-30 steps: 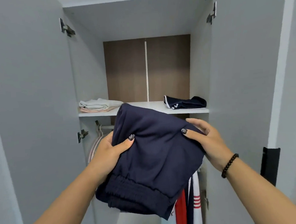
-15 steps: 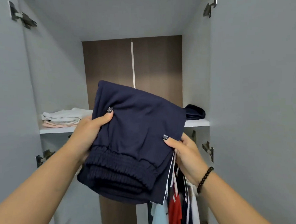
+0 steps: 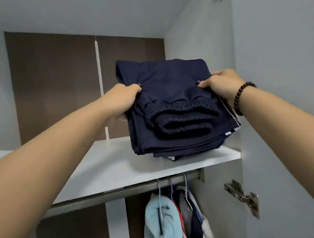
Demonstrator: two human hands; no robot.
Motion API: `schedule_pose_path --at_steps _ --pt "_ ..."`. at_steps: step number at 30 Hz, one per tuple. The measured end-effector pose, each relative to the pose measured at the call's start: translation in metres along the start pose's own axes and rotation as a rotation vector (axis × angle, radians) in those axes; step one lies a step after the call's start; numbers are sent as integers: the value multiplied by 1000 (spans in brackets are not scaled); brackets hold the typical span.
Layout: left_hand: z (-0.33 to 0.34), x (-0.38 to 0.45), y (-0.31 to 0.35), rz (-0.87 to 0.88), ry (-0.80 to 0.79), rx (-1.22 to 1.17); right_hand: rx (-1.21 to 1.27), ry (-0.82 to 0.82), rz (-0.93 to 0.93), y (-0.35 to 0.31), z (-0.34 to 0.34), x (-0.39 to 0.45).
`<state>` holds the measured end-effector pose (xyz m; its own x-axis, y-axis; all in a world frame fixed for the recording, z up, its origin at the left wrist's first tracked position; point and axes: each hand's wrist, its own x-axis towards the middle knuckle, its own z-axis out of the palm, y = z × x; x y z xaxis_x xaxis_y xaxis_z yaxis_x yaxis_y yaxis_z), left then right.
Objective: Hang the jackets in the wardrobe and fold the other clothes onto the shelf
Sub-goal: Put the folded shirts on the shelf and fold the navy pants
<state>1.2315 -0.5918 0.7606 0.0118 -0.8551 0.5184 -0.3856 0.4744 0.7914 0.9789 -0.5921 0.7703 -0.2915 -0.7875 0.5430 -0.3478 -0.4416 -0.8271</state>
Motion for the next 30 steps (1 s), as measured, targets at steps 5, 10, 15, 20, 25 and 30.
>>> schedule_pose_path --at_steps 5,10,15,20,25,30 --pt "32 49 -24 -94 -209 -63 -311 28 75 16 9 51" --pt "61 69 -50 -187 -333 -147 -541 -20 48 40 32 90" --pt "77 67 -85 -358 -332 -164 -778 -178 43 81 64 109" --pt "80 57 -93 -447 -302 -9 -1067 -450 149 110 86 109" --pt "80 65 -57 -362 -162 265 -983 -422 0 78 79 109" --pt "119 51 -57 -229 -274 419 -897 -621 -131 68 78 79"
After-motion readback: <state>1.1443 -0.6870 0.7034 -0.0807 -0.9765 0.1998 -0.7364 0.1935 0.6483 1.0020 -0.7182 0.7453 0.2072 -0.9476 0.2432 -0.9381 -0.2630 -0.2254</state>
